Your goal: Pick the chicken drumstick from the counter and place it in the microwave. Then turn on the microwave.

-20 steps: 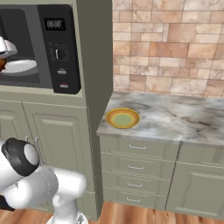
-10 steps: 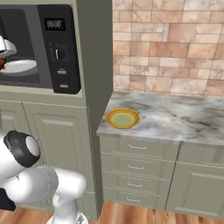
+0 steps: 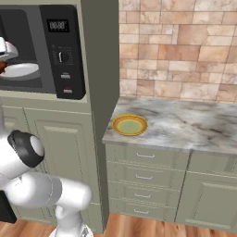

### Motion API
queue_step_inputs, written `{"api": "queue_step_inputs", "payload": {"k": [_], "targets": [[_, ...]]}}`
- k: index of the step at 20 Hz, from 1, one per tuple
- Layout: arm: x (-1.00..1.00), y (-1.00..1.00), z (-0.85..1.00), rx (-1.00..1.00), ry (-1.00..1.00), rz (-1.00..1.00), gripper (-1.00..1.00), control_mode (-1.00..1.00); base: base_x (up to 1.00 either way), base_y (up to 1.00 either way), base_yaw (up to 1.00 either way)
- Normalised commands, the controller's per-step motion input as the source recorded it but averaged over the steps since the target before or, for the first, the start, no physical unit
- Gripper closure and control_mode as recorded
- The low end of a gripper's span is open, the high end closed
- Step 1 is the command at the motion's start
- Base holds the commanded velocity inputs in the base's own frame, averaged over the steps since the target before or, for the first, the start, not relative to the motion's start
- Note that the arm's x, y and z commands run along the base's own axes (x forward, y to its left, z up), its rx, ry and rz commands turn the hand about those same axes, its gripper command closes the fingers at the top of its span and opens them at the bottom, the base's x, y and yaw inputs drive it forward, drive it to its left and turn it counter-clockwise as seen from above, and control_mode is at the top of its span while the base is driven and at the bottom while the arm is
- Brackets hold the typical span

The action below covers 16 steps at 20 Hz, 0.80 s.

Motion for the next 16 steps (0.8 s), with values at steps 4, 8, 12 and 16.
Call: {"api": "queue_step_inputs", "payload": {"k": [4,8,12,16], "targets": [[0.19,0.11,-0.09,0.00,0.05,-0.03,1.00,-1.00,0.00,0.00,0.00],[0.16,0.12,-0.11,0.00,0.04,-0.03,1.00,-1.00,0.00,0.00,0.00],[0.13,0.16,-0.12,0.00,0.02,-0.03,1.00,-1.00,0.00,0.00,0.00],[0.18,0.10,-0.05,0.00,0.01,-0.04,1.00,-1.00,0.00,0.00,0.00]]}}
